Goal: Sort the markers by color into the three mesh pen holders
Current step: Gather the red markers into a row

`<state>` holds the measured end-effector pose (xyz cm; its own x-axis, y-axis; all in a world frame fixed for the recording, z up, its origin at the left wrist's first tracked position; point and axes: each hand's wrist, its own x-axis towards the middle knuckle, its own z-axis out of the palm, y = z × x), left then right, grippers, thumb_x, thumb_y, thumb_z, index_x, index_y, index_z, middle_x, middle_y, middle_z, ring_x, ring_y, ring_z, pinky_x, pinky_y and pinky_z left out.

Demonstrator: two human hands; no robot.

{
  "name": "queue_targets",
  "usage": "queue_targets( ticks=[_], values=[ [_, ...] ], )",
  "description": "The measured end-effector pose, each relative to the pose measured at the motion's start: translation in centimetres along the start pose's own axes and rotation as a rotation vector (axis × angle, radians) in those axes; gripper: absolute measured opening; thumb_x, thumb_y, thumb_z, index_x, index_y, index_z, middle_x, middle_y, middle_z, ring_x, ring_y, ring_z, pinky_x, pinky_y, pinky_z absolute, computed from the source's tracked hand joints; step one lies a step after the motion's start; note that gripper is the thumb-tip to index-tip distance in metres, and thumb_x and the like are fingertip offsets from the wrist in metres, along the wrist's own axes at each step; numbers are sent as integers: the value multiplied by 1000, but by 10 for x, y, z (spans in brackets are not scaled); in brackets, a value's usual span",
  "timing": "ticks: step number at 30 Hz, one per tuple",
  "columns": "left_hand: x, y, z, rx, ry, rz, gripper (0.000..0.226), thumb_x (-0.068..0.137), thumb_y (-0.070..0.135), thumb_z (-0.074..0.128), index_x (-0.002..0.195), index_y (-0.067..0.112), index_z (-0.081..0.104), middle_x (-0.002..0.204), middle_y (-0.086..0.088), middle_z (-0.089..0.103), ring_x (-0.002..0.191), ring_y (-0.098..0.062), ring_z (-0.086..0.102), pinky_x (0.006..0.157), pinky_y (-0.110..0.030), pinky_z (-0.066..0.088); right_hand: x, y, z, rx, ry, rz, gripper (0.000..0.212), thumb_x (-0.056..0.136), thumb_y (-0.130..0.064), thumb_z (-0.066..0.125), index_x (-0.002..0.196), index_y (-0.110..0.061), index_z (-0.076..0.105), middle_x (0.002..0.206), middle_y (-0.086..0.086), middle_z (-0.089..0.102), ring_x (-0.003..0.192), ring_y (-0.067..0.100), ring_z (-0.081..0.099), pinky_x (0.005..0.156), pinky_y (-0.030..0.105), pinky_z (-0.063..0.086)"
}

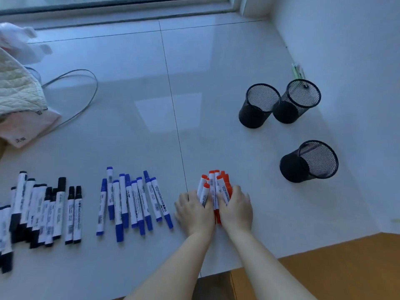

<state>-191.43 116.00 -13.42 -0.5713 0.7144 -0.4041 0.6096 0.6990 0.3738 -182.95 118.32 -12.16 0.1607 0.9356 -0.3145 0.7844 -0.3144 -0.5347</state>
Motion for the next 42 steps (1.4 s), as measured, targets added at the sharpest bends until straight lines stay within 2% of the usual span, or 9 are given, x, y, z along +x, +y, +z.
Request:
queue_targets(
  ticks=[4, 7, 11, 15, 18, 22, 28, 37, 42],
  values=[
    [-5, 4, 8, -43, 122, -76, 44, 87, 53, 45, 107, 14, 50, 112, -8, 47, 104, -25, 42, 84, -36, 34, 2, 11, 1, -118, 35, -147, 43, 85, -35, 62, 117, -7, 56, 106, 10, 62, 98, 30, 52, 80, 38, 43],
    [-6, 3, 12, -60, 173, -38, 42, 92, 46, 40, 125, 21, 43, 124, -6, 41, 110, -22, 37, 89, -37, 34, 7, 14, -1, -181, 109, -170, 45, 79, -28, 70, 116, -4, 59, 101, 18, 62, 91, 38, 56, 73, 42, 47],
    [-8, 2, 14, 4, 134, 20, 53, 95, 38, 34, 145, 36, 18, 144, 6, 27, 119, -20, 29, 97, -38, 29, 15, 16, -5, -264, 127, -265, 54, 74, -25, 75, 121, -3, 58, 109, 18, 63, 92, 39, 59, 75, 44, 49],
    [-7, 0, 17, 72, 119, 0, 58, 95, 38, 32, 148, 32, 8, 153, 7, 17, 132, -19, 20, 106, -39, 17, 17, 18, -5, -322, 113, -277, 59, 86, -40, 42, 131, -3, 49, 129, 17, 56, 118, 36, 53, 94, 49, 43],
    [-3, -2, 16, 127, 145, 13, 62, 96, 41, 29, 149, 26, 0, 156, 3, 9, 142, -17, 6, 114, -41, 4, 19, 19, -4, -362, 50, -274, 70, 85, -46, 18, 142, -8, 34, 146, 14, 39, 135, 32, 34, 107, 48, 29],
    [-1, -3, 13, 191, 115, 30, 65, 96, 45, 21, 147, 23, -14, 157, 2, -1, 144, -16, -3, 116, -43, -2, 22, 26, 0, -414, -50, -261, 64, 95, -46, 22, 149, -16, 6, 158, 5, 10, 145, 24, 7, 115, 43, 9],
    [-2, 4, -10, 55, 73, 108, 60, 97, 44, 27, 148, 21, 7, 154, -2, 13, 142, -18, 9, 115, -34, 6, 23, 18, -21, -290, -80, -217, 60, 96, -41, 33, 148, -15, 16, 154, 5, 22, 142, 22, 14, 115, 37, 13],
    [-4, 76, -65, -123, -37, 444, 43, 92, 27, 47, 134, 22, 41, 133, 3, 37, 122, -14, 37, 96, -26, 36, 19, 8, -103, -34, 166, -281, 42, 81, -7, 56, 123, -5, 51, 115, 11, 57, 111, 29, 47, 93, 37, 38],
    [8, 131, -75, -39, -41, 610, 38, 87, 30, 52, 124, 21, 50, 127, 3, 41, 117, -16, 38, 88, -24, 35, 37, 15, -151, -64, 368, -317, 40, 72, -2, 63, 111, -2, 59, 107, 14, 62, 104, 36, 54, 86, 43, 44]
  ],
)
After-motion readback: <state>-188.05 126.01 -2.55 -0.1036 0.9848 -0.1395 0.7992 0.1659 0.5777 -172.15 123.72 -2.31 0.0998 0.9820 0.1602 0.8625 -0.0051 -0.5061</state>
